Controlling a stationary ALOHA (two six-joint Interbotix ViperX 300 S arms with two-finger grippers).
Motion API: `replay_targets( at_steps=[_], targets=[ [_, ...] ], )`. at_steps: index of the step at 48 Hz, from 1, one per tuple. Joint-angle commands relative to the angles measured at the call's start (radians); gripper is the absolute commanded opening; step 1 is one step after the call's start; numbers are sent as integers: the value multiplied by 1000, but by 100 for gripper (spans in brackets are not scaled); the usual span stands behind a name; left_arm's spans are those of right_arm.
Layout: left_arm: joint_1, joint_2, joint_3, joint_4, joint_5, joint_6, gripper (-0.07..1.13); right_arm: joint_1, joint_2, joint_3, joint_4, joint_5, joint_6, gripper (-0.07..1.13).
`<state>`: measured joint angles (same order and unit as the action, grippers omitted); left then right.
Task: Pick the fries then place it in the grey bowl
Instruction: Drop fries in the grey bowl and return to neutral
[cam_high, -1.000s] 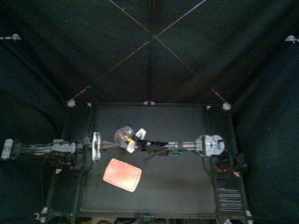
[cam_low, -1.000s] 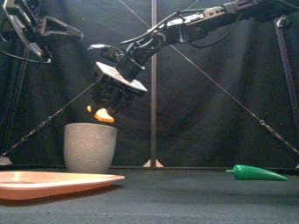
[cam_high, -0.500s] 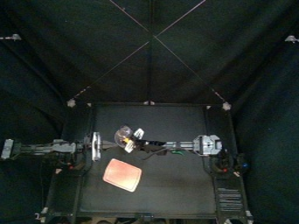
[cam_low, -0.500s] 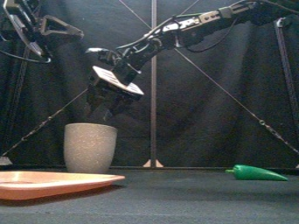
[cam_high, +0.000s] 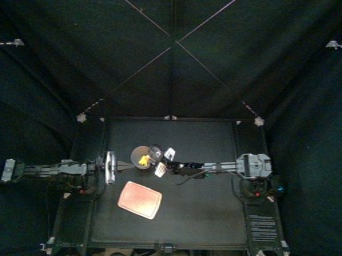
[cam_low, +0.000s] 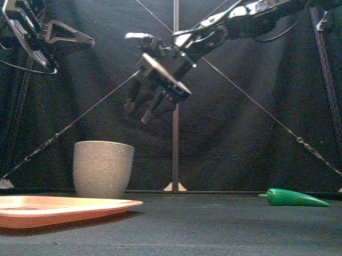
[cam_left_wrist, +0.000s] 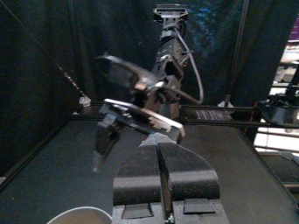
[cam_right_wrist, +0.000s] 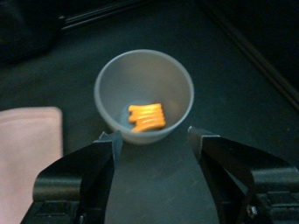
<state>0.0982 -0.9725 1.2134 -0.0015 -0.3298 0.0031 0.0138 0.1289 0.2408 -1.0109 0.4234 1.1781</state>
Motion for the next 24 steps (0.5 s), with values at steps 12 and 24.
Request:
replay_targets(
  at_steps=[12,24],
  targets=[
    [6,3,0,8,-8,2,0,63,-304,253,-141,-213,141,94],
    [6,3,6,11,-9,2,0,57,-331,310,-160,-230,160,94]
  ],
)
